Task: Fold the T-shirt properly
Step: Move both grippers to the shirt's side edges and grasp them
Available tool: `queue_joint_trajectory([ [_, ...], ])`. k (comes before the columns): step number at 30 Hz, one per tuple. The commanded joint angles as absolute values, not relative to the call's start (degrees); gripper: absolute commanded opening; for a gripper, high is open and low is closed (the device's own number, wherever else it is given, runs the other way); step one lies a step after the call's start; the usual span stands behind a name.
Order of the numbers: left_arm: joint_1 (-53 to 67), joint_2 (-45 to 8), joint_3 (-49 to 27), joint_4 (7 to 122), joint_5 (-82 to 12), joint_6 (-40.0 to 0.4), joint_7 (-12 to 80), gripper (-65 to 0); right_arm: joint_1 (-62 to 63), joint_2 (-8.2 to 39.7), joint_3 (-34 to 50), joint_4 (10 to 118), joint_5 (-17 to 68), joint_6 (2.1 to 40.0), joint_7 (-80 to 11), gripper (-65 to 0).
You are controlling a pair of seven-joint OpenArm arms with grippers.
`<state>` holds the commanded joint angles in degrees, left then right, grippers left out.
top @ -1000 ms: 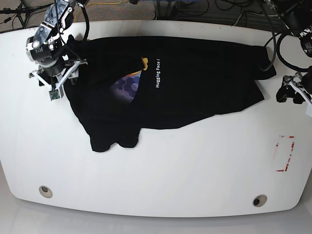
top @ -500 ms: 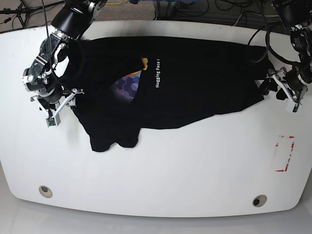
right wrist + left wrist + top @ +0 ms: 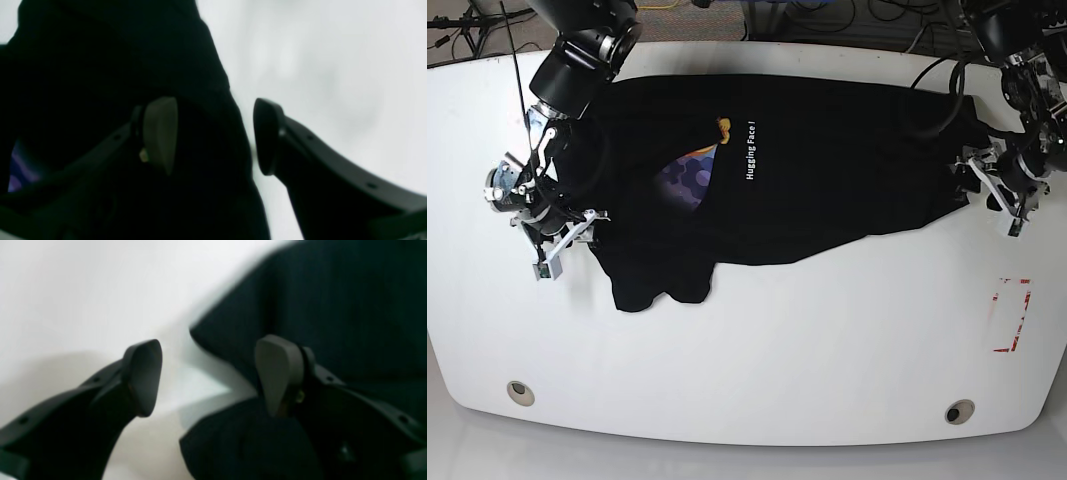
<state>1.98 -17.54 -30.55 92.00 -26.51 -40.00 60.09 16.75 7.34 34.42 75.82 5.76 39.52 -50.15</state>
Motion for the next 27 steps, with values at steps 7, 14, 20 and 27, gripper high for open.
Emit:
queue_joint_trajectory([
  [7,2.0,-17.5,-31.1,93.8,-26.5,-40.0,60.1,-22.4,17.4,7.4,33.6,69.5,5.7,39.5,-46.5,-29.8],
  [14,1.5,-15.2,-38.0,94.6,-26.2,-40.0,60.4,-22.1,15.2,7.6,29.0,67.9,6.0,39.3,-44.7,-30.0],
  [20,-0.4,-14.5,-39.7,93.8,-26.2,-40.0,61.9,-15.4,13.8,7.4,27.8,67.9,6.1,39.2,-44.6,-30.0],
  [27,-0.6,-11.5,-39.9,92.3,-26.4,-40.0,63.2,-4.3,13.8,7.3,27.8,67.9,6.1,39.3,-44.6,-30.0],
])
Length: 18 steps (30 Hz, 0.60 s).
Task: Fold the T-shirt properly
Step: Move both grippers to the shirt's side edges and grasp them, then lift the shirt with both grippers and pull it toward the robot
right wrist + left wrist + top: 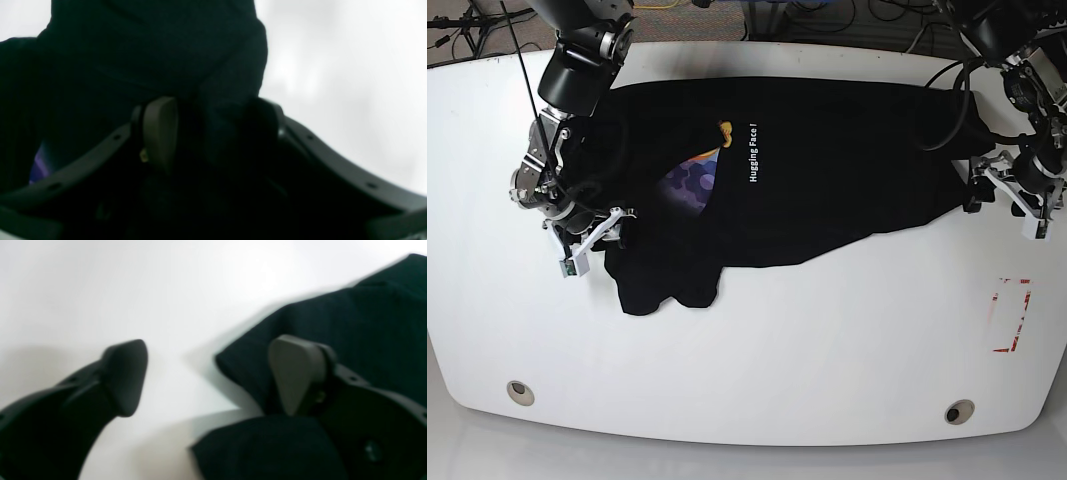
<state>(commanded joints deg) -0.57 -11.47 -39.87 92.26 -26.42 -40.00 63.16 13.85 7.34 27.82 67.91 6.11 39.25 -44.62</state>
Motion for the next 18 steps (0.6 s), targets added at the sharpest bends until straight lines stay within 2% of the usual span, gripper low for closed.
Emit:
queue_joint_trajectory([
  [6,-0.7,-9.0,-40.0,87.1,-26.7,-40.0,63.1,-4.4,13.8,7.4,27.7,67.9,6.1,39.3,-44.6,-30.1],
  [18,-0.9,-8.1,-39.5,80.4,-26.2,-40.0,60.2,-4.4,13.8,7.4,27.7,68.0,6.1,39.4,-44.6,-30.1],
])
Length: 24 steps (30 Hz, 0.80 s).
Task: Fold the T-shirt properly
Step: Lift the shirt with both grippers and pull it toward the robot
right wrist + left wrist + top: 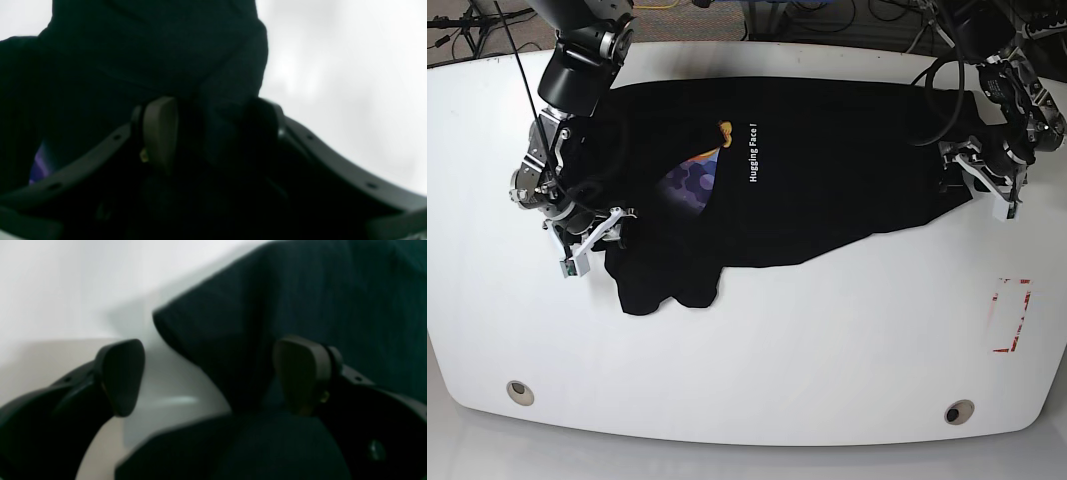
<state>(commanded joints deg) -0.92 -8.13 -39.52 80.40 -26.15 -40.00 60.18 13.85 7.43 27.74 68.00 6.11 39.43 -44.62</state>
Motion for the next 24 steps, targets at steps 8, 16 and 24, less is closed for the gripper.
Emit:
queue_joint_trajectory([
  [8,-2.2,-8.0,-39.3,79.2,-26.2,-40.0,60.1,-5.0,13.8,7.4,27.7,68.0,6.1,39.4,-44.6,-30.1],
  [16,-2.4,-7.9,-36.2,79.1,-26.2,-40.0,60.1,-36.8,13.8,7.4,27.7,68.0,6.1,39.4,-44.6,-31.1],
  [24,-2.4,-8.0,-36.3,80.2,-26.2,-36.9,60.2,-65.0,13.9,7.4,27.7,68.0,6.1,39.4,-44.6,-64.0],
])
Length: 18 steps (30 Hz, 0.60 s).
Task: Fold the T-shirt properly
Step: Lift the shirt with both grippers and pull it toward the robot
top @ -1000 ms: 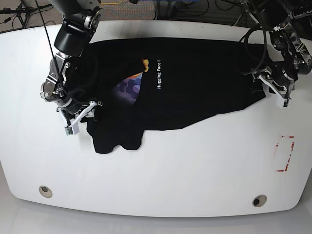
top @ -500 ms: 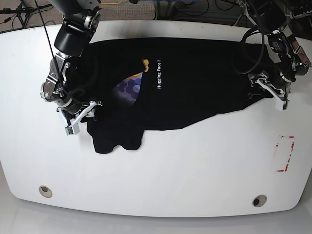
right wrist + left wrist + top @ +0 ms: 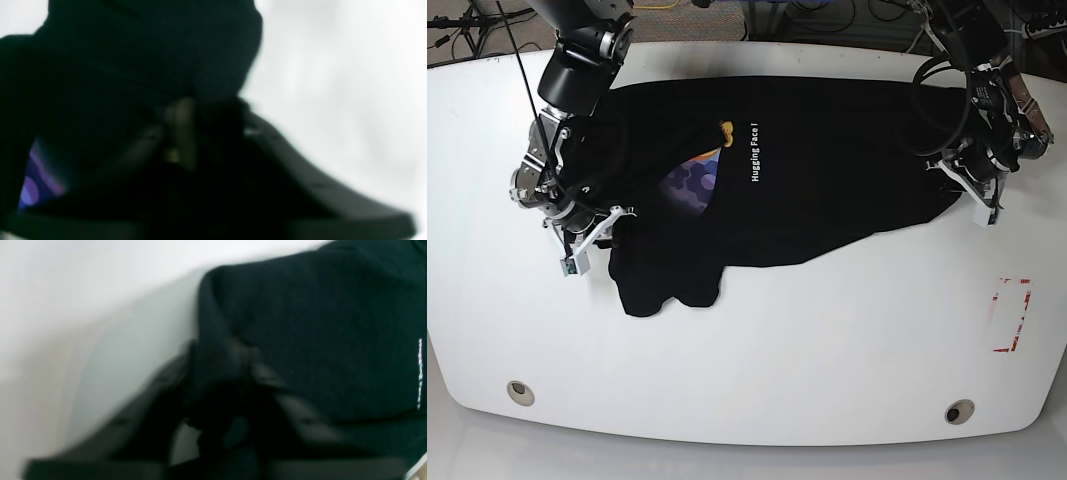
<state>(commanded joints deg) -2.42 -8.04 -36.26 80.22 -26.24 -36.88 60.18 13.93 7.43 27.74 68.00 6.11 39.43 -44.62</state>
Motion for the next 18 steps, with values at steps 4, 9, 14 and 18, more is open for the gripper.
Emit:
queue_joint_trajectory([
  [4,-2.3,-8.1,-36.3,84.1,-26.4,-34.3,60.3,-65.0,13.9,7.7,27.7,68.5,6.1,39.4,-44.8,-65.0],
  [9,-2.1,-8.3,-36.3,90.7,-26.5,-34.3,60.9,-65.0,13.2,7.5,27.7,74.1,5.8,39.4,-46.2,-65.0],
  [14,-2.6,-10.2,-34.8,96.8,-26.6,-34.8,65.6,-65.0,12.1,7.4,27.7,81.0,5.8,39.3,-49.6,-65.0],
  [18,-3.7,-10.2,-32.6,102.2,-26.6,-36.3,67.3,-65.0,11.9,7.5,27.7,85.1,5.8,39.3,-51.6,-65.0],
])
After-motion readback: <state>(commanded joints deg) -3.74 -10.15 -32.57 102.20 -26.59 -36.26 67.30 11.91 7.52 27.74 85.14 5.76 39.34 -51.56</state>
